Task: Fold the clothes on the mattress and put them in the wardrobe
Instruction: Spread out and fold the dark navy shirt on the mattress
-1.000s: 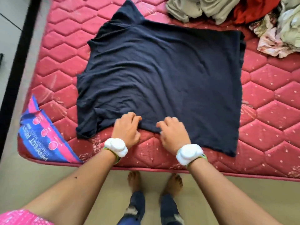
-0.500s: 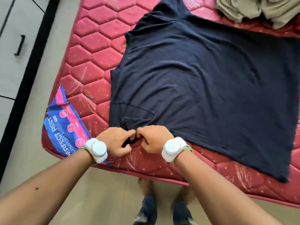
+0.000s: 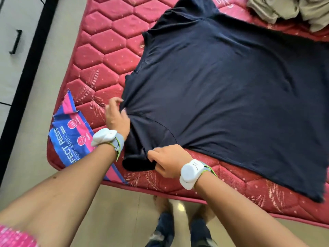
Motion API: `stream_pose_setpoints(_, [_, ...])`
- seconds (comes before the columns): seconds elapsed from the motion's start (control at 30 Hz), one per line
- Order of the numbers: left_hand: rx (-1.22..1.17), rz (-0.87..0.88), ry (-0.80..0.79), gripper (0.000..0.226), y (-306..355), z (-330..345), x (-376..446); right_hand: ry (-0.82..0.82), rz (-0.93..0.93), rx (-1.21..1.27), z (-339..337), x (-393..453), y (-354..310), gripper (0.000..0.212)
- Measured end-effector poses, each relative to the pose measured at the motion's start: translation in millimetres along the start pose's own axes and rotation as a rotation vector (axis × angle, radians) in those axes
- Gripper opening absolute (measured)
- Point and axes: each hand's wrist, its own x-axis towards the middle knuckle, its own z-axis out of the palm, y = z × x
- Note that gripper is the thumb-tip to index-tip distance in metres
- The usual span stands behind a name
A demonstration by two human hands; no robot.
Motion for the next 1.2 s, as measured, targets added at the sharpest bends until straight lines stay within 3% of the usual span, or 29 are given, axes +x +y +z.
stream_pose_setpoints(0.07, [0.084,-0.081,0.100,0.042,-12.5,-10.3,-5.1,-0.049,-0.008,-0.011,0.9,-6.0,2.6,0.033])
stream_pose_setpoints(0.1, [0.180,0.005,0.088,0.042,-19.1,-14.8,-6.4,-0.026,-0.025,-0.055,0.7,-7.8,3.0,0.041])
stream_pose_setpoints(0.2, [0.400,0.643,-0.227,0.035,-34.1,-20.7,-7.2,0.097,0.057,-0.280,3.8,-6.8,6.4,0.066])
stream_pose_setpoints(0.27, [0.467,0.911,-0.429,0.028,-37.2,-18.4,-9.8,0.094,0.149,-0.318,5.9,-2.7,7.7,0.068])
stream_pose_setpoints(0.3, [0.498,0.911,-0.456,0.026,-37.0,-16.8,-11.6,0.059,0.146,-0.317,3.7,0.1,7.2,0.060])
stream_pose_setpoints(0.37, [0.507,0.685,-0.428,0.032,-31.3,-15.9,-11.3,-0.024,0.114,-0.249,-1.2,7.9,8.7,0.036])
stream_pose_setpoints(0.5, [0.300,0.297,-0.560,0.058,-8.8,-16.2,17.5,-0.249,0.341,0.325,-51.7,39.8,22.2,0.010])
stream_pose_setpoints(0.53, [0.225,0.200,-0.600,0.060,-1.5,-15.6,29.8,-0.232,0.373,0.518,-70.0,50.7,31.6,0.014])
stream_pose_setpoints(0.63, [-0.097,-0.129,-0.637,0.074,23.7,-8.7,67.1,0.089,0.479,1.003,-123.3,80.3,73.6,0.028])
stream_pose_setpoints(0.7, [-0.317,-0.315,-0.688,0.087,34.4,-1.4,92.0,0.324,0.656,1.320,-146.9,90.5,114.3,0.009])
stream_pose_setpoints(0.77, [-0.332,-0.308,-0.718,0.092,44.7,6.0,110.5,0.362,0.802,1.522,-150.9,97.0,157.9,0.053])
stream_pose_setpoints(0.83, [-0.004,-0.103,-0.714,0.090,46.0,12.2,118.7,0.359,0.866,1.418,-137.5,95.4,187.4,0.087])
stream_pose_setpoints(0.87, [0.202,0.022,-0.663,0.075,43.3,17.4,120.0,0.347,0.878,1.350,-130.5,92.3,195.1,0.088])
stream_pose_setpoints(0.97, [0.368,0.259,-0.427,0.043,36.8,29.5,117.0,0.438,0.893,1.005,-118.3,89.4,198.7,0.055])
stream_pose_setpoints(1.03, [0.363,0.332,-0.231,0.045,37.0,33.1,119.2,0.550,0.818,0.772,-122.0,95.6,199.7,0.041])
stream_pose_setpoints(1.1, [0.436,0.404,-0.066,0.043,32.5,31.8,122.6,0.690,0.689,0.742,-129.6,106.3,196.9,0.016])
stream_pose_setpoints(1.13, [0.499,0.403,-0.022,0.039,28.0,30.2,123.6,0.723,0.672,0.748,-131.1,111.4,196.8,0.013])
stream_pose_setpoints(1.2, [0.618,0.364,-0.023,0.033,15.7,28.8,119.5,0.638,0.744,0.682,-128.8,115.4,197.8,0.023])
